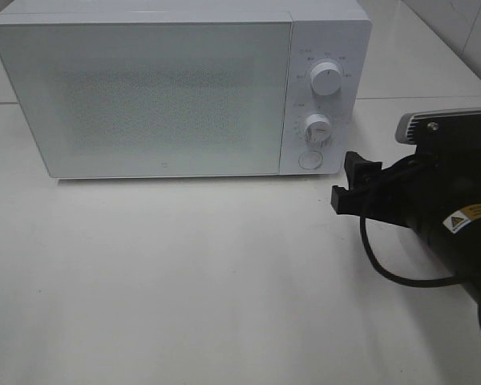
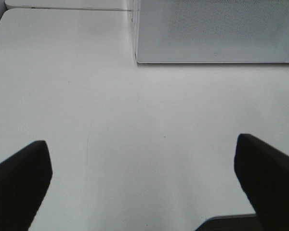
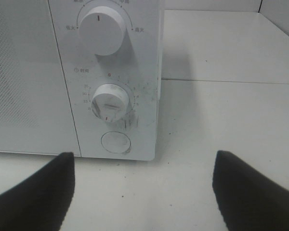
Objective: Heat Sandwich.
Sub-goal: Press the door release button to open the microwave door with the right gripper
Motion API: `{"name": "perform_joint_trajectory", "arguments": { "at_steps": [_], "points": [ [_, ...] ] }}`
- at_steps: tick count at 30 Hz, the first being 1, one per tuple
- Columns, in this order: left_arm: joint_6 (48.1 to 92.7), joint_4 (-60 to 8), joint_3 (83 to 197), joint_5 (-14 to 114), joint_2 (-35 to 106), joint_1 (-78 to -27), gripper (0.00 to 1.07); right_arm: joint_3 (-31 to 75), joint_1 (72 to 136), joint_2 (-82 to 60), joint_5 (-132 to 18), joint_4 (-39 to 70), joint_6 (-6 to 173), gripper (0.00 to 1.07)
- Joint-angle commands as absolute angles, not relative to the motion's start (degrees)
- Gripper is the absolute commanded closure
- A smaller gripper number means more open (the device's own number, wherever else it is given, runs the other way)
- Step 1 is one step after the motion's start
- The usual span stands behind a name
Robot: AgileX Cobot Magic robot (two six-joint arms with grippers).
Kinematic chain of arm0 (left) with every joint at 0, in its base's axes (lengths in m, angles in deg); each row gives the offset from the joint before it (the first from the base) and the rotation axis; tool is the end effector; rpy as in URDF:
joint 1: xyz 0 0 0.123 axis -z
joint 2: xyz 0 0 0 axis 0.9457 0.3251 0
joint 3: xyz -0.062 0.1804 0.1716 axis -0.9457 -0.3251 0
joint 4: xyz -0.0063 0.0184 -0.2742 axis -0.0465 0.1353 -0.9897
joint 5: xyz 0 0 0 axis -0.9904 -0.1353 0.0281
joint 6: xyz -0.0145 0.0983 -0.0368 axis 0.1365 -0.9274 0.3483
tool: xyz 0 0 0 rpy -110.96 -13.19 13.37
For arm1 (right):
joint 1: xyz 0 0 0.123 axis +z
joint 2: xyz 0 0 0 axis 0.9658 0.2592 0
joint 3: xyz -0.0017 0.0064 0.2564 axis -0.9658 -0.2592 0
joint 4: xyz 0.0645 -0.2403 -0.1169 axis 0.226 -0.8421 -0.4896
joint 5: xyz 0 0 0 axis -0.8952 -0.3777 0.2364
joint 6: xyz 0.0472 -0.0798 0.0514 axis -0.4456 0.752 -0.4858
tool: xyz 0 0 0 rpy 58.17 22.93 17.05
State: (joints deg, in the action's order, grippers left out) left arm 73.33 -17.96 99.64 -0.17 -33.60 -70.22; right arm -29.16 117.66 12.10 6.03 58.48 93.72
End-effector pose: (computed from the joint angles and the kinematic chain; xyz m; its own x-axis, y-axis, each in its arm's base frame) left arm 0.0533 -0.0116 0.2869 -0.4505 -0.0335 -0.8921 0.0873 0.9929 -0.0814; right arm 0.2200 0.1133 0.1065 -0.1538 -0.0325 -0.9876 -0.0679 0.9974 -0.0222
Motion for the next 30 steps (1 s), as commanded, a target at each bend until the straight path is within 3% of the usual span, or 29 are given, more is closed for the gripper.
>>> {"name": "perform_joint_trajectory", "arguments": {
  "at_steps": [1,9,30],
  "points": [
    [73.68,-17.96,99.41,0.29,-34.52,-70.28,0.09,-26.13,120.24,14.67,7.52,63.29,95.50,0.31],
    [73.68,-17.96,99.41,0.29,-34.52,-70.28,0.09,-23.72,123.74,16.05,7.41,67.01,98.31,0.31],
    [73.68,-17.96,99.41,0.29,-34.52,-70.28,0.09,-20.45,123.57,21.32,8.95,65.92,97.62,0.31]
  ]
}}
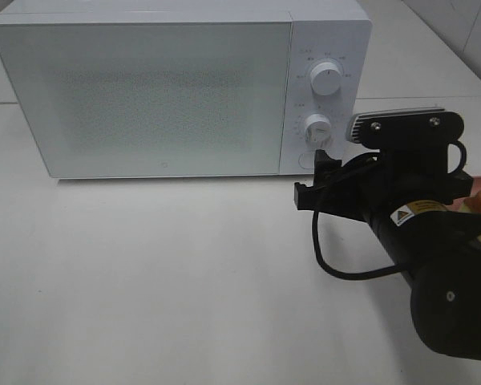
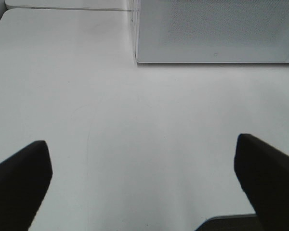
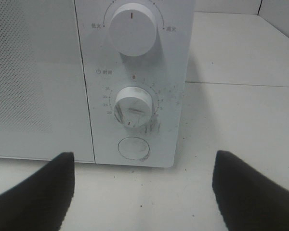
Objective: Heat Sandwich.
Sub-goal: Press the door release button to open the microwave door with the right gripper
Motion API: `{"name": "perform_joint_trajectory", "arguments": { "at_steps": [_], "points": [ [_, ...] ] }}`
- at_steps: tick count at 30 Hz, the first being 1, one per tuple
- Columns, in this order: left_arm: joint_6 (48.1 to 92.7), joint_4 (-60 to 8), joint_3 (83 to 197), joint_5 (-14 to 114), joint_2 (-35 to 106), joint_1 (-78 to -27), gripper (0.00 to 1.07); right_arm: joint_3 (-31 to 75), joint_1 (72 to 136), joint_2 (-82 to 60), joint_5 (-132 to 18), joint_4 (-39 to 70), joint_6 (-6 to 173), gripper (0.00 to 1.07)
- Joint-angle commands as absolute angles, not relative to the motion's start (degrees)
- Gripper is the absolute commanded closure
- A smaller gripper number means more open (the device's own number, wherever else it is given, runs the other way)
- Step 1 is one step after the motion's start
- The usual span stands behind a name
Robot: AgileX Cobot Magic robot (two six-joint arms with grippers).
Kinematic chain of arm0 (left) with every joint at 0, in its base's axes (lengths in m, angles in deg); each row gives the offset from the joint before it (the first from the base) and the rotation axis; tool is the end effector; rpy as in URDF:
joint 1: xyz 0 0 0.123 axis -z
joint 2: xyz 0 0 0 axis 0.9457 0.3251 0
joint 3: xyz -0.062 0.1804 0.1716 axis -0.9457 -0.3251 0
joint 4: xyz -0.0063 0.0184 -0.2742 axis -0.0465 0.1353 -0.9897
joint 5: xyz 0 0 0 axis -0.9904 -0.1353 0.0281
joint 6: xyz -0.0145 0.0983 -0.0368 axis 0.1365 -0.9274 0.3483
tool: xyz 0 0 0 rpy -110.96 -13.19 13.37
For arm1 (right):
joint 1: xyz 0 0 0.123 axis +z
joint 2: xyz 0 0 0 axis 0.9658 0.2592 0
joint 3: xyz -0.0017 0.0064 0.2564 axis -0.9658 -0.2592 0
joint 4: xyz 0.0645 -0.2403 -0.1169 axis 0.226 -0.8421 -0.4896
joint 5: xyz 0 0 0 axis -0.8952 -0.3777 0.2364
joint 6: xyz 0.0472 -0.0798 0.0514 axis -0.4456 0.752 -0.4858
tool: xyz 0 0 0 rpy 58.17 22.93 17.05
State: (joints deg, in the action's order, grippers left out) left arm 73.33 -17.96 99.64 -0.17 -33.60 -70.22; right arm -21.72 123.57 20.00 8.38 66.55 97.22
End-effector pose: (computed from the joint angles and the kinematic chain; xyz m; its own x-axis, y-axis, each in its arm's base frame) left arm 0.0533 -0.0116 0.2869 -0.4505 -0.0335 -0.8921 0.0873 0.9929 -0.0814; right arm 0.2299 0.1451 0.0970 -0.1513 -0.0607 -0.9866 -0.0376 0.9977 -0.0557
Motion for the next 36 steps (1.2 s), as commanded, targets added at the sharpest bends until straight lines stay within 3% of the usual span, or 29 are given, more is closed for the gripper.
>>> {"name": "perform_joint_trajectory", "arguments": {
  "at_steps": [1,11,20,24,29,33,36],
  "points": [
    [73.68,-17.96,99.41,0.29,-34.52,-70.28,0.09,-20.45,123.57,21.32,8.95,65.92,97.62,0.31],
    [73.68,-17.96,99.41,0.29,-34.52,-70.28,0.09,-18.56,123.57,24.07,8.84,65.70,96.53,0.31],
    [73.68,-17.96,99.41,0.29,-34.52,-70.28,0.09,-18.56,123.57,24.07,8.27,65.87,74.47,0.35],
    [73.68,-17.96,99.41,0.29,-34.52,-70.28,0.09,-18.56,123.57,24.07,6.09,65.87,46.22,0.42],
    [73.68,-17.96,99.41,0.29,-34.52,-70.28,0.09,-18.56,123.57,24.07,5.86,65.87,32.93,0.48],
    [73.68,-17.96,99.41,0.29,-34.52,-70.28,0.09,-18.56,123.57,24.07,5.86,66.04,18.67,0.61],
    [73.68,-17.96,99.41,0.29,-34.52,-70.28,0.09,-18.56,123.57,24.07,5.80,66.04,10.36,0.78]
  ]
}}
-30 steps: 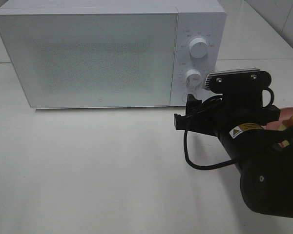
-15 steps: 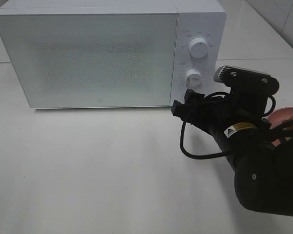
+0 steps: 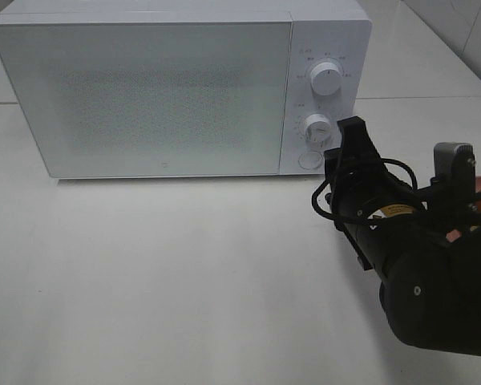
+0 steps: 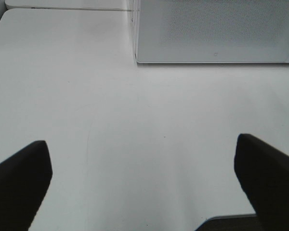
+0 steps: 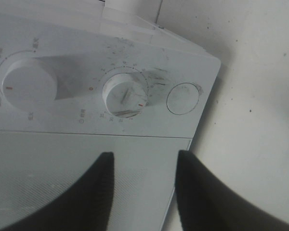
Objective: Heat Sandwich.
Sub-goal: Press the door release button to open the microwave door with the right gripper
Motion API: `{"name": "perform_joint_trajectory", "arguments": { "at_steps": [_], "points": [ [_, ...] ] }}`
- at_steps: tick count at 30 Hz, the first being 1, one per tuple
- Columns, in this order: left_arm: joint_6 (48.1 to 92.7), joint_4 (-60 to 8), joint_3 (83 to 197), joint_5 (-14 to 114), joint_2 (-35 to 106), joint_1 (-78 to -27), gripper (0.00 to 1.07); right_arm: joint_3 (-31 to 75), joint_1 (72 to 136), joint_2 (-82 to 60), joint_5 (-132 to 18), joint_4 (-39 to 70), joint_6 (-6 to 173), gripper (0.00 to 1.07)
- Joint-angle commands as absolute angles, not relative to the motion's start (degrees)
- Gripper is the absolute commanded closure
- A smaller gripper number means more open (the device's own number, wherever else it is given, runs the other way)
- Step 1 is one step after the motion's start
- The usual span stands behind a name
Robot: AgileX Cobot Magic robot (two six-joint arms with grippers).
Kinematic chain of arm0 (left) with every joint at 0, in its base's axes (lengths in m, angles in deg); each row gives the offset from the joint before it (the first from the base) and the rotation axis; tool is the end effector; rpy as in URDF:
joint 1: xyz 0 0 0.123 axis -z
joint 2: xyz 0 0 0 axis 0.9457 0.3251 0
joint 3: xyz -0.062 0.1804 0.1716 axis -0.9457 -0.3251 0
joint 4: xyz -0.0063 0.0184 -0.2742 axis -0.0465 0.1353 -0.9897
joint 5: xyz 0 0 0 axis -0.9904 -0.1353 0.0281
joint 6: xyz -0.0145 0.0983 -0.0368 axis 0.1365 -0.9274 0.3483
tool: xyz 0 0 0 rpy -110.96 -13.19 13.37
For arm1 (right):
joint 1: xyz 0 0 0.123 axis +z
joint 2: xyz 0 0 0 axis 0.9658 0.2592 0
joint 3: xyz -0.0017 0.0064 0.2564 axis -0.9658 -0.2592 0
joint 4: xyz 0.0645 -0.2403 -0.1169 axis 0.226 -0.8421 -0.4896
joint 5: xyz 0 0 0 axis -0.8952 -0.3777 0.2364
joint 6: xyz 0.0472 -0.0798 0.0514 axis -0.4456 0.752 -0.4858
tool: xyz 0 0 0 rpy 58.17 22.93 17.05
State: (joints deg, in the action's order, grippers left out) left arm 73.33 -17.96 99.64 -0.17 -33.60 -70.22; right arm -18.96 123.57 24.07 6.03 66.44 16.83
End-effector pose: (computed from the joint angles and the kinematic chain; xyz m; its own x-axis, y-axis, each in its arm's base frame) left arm 0.0533 -0.0116 0.2869 -0.4505 -0.0335 -0.8921 0.0873 0.9929 -0.0814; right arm 0.2363 0.1544 0.0825 -0.0861 0.9689 -0.2321 0.1924 0.2448 0.9503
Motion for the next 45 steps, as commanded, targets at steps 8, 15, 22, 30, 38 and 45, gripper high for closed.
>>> {"name": "perform_joint_trajectory", "arguments": {
  "at_steps": [8,15,22,30,38,45],
  "points": [
    [73.68,-17.96,99.41,0.29,-34.52,-70.28,0.09,-18.56,123.57,24.07,2.82,65.98,6.29,1.07],
    [73.68,-17.96,99.41,0.29,-34.52,-70.28,0.09,-17.70,120.07,24.07,-0.61,63.29,6.29,1.07],
    [73.68,-17.96,99.41,0.29,-34.52,-70.28,0.09,-14.95,115.77,25.22,-4.51,57.39,5.89,1.07],
    [73.68,-17.96,99.41,0.29,-34.52,-70.28,0.09,-10.83,113.42,31.58,-4.57,54.06,1.99,1.07],
    [73.68,-17.96,99.41,0.29,-34.52,-70.28,0.09,-7.16,111.42,36.22,-4.68,49.94,-0.01,1.07],
    [73.68,-17.96,99.41,0.29,-34.52,-70.28,0.09,-4.53,109.64,38.80,-4.80,48.28,-1.04,1.07]
  ]
}}
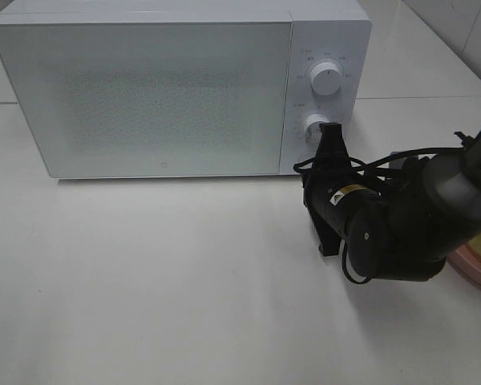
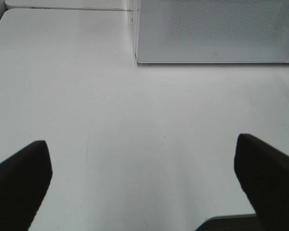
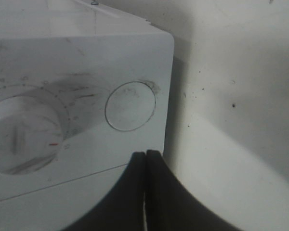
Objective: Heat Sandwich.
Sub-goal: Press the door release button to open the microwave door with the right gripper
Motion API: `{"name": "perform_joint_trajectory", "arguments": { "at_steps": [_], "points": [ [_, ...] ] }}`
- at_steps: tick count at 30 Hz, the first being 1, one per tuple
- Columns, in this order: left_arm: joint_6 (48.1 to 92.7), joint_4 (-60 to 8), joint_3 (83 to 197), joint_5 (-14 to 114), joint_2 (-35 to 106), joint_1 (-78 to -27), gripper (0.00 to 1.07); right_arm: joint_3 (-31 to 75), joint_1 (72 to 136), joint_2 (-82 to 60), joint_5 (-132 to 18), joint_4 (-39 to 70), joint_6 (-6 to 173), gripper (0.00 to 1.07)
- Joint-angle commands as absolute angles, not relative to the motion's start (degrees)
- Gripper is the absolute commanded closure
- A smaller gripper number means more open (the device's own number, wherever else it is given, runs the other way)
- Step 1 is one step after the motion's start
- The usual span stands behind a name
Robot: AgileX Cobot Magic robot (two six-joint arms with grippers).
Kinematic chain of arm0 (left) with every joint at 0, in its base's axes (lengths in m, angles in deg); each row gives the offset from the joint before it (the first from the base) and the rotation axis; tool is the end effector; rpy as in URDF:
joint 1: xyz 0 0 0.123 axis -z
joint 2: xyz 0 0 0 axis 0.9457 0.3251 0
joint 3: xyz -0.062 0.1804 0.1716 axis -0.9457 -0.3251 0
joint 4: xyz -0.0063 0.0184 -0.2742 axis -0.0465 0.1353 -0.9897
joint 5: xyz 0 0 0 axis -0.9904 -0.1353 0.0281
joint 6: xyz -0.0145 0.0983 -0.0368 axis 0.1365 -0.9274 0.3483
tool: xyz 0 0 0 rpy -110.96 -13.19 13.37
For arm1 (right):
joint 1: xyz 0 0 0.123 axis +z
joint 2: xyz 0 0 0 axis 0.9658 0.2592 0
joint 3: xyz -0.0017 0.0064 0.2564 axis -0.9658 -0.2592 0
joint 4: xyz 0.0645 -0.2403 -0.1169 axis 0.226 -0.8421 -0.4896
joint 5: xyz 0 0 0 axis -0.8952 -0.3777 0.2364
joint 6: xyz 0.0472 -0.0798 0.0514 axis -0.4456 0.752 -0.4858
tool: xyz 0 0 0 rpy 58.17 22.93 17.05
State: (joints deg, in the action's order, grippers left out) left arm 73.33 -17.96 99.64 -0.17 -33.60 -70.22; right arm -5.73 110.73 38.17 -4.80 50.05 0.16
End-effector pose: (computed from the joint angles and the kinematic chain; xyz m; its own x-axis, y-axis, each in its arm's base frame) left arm 0.0533 -0.0116 0.2869 -0.4505 -0.0335 -0.8921 0.0873 0.9929 -0.0814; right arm 0.3029 0.1575 0.0351 -0.1116 0.9936 -0.0154 0.3428 0.0531 0.9379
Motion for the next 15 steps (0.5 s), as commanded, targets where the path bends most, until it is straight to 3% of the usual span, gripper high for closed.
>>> {"name": "perform_joint_trajectory", "arguments": {
  "at_steps": [1,15],
  "points": [
    [73.68,-17.96,99.41,0.29,-34.52,-70.28,0.09,-4.07,108.95,38.91,-4.80,46.90,-1.67,1.07],
    [73.68,-17.96,99.41,0.29,-34.52,-70.28,0.09,-0.57,106.89,41.95,-5.60,46.50,-2.94,1.07]
  ]
}}
